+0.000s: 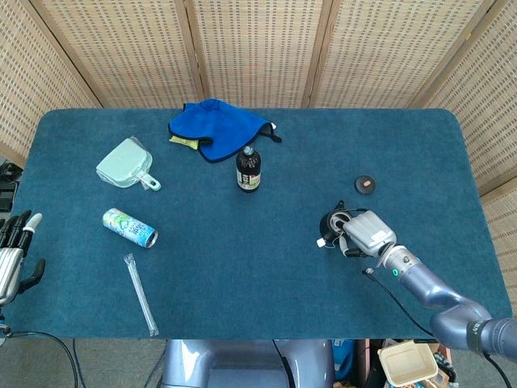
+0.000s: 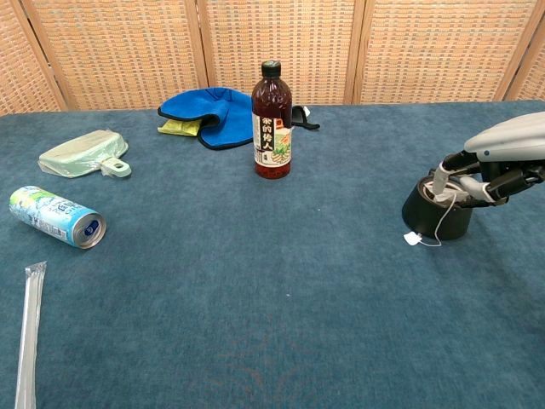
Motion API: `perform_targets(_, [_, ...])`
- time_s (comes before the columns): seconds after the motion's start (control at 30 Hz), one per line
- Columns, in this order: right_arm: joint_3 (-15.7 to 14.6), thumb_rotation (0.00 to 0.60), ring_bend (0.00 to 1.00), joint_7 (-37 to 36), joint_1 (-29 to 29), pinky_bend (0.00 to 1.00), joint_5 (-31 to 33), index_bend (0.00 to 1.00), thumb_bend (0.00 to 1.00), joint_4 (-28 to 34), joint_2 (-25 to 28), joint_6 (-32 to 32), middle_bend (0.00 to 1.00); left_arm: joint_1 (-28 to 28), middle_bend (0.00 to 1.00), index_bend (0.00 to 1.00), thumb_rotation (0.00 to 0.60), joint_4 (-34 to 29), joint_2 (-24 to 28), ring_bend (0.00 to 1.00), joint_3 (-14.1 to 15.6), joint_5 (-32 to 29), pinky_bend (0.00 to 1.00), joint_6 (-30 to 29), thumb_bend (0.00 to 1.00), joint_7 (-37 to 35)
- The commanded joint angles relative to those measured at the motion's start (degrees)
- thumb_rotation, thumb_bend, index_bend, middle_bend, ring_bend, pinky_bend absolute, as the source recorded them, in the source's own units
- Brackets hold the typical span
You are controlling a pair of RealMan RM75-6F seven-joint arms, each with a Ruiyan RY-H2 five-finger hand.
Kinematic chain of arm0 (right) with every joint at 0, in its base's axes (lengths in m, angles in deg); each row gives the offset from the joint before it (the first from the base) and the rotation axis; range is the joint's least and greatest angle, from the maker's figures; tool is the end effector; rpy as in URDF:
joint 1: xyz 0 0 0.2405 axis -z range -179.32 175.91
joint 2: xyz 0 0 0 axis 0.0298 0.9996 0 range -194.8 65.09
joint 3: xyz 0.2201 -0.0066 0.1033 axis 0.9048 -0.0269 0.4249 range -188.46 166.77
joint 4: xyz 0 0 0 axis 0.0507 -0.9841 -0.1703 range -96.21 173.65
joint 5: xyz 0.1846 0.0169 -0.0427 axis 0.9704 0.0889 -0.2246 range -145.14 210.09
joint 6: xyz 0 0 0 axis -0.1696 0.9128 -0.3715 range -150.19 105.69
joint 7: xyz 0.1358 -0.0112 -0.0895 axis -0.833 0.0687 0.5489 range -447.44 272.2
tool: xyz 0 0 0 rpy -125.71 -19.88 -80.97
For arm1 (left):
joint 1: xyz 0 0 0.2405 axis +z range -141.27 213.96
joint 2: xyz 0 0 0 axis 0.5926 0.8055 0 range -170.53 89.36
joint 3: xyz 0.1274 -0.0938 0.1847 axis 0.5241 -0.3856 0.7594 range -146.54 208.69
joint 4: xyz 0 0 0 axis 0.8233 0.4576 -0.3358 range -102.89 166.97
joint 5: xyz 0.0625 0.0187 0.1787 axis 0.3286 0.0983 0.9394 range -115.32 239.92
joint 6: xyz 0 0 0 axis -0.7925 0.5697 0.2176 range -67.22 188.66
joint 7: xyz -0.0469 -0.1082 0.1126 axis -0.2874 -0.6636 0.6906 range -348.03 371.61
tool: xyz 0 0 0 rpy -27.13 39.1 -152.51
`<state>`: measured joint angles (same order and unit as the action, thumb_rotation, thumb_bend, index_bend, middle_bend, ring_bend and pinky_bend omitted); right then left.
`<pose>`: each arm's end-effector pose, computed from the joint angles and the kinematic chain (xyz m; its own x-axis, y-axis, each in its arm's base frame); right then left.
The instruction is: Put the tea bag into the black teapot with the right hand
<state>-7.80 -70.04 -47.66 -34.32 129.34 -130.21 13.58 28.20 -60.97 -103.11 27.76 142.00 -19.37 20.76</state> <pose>-0.1920 -0.3492 0.0674 0.7274 -0.3968 0.5599 -0.6844 -0.4787 0.5499 -0.3005 0.2151 0.1744 0.5338 0.0633 0.8433 0.8431 0.0369 -0.5364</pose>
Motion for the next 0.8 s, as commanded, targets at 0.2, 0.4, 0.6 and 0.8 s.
perform_targets(0.2, [-2.1,0.154,0.98,6.7,-4.1,1.00,6.0,0.25,0.87,-0.1,0.5,-3.2,1.00,0.1,0.00,0.00,0.600,0.3,-0.2,0.00,0.0,-0.1,0.00,0.0,0.48,-0.2])
perform_targets(0.4, [-3.8,0.148,0.99,10.7,-6.5,1.00,10.9,0.23,0.89,0.4,0.5,-3.1,1.00,0.1,0.00,0.00,0.600,0.6,-0.4,0.00,0.1,-0.2,0.00,0.1,0.48,-0.4])
perform_targets(0.6, [-5.4,0.138,0.99,13.5,-8.7,1.00,14.7,0.22,0.89,0.9,0.6,-2.5,1.00,0.1,0.00,0.00,0.600,0.8,-0.6,0.00,0.1,-0.2,0.00,0.2,0.48,-0.5])
perform_targets(0.8, [-7.3,0.131,0.99,16.5,-11.1,1.00,18.8,0.20,0.90,0.7,0.0,-2.1,1.00,0.1,0.00,0.00,0.600,0.9,-0.6,0.00,0.1,-0.1,0.00,0.2,0.48,-0.6])
